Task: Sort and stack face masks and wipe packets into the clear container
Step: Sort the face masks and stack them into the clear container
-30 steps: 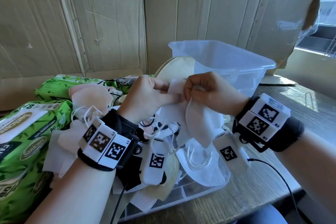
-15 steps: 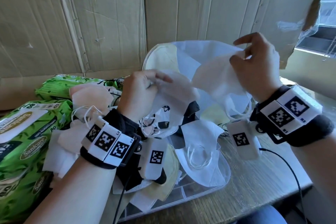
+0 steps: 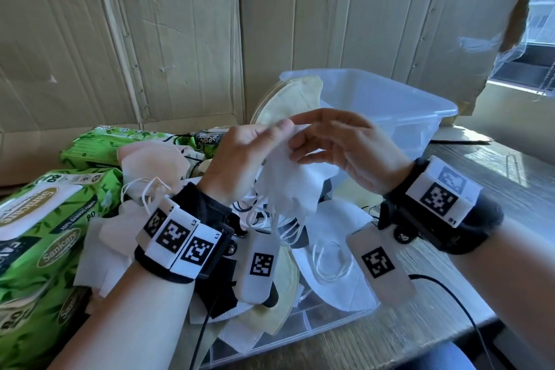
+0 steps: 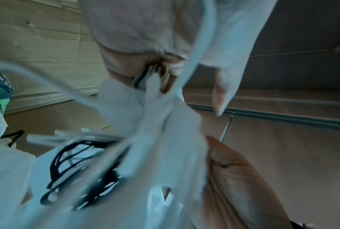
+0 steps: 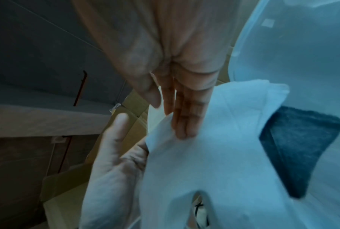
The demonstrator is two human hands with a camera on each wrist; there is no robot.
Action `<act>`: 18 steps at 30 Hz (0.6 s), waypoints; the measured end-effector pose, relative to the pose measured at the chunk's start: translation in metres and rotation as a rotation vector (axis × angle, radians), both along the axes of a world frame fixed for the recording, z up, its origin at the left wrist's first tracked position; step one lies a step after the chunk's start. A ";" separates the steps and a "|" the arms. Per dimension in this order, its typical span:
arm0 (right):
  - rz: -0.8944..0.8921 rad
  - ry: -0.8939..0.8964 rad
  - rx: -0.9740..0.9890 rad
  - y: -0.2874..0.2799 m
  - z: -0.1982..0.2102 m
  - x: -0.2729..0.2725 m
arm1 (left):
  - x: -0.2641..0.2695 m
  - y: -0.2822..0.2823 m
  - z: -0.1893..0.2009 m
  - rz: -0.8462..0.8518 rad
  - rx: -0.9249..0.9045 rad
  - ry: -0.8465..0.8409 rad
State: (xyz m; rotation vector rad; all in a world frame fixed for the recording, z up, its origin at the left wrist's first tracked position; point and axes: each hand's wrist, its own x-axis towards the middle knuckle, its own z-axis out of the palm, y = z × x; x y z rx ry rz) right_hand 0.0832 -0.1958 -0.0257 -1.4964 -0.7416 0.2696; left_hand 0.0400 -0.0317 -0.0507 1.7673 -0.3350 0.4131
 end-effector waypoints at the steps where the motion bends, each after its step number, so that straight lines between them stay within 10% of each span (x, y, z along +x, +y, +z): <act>1: -0.047 -0.068 -0.046 0.000 -0.001 0.002 | 0.000 -0.002 -0.002 0.011 0.022 -0.023; 8: -0.553 -0.728 -0.350 0.000 -0.011 0.009 | 0.001 -0.010 -0.004 0.047 0.072 -0.123; 18: -0.435 -0.578 -0.299 -0.014 -0.003 0.015 | -0.003 -0.014 0.000 0.052 -0.040 -0.100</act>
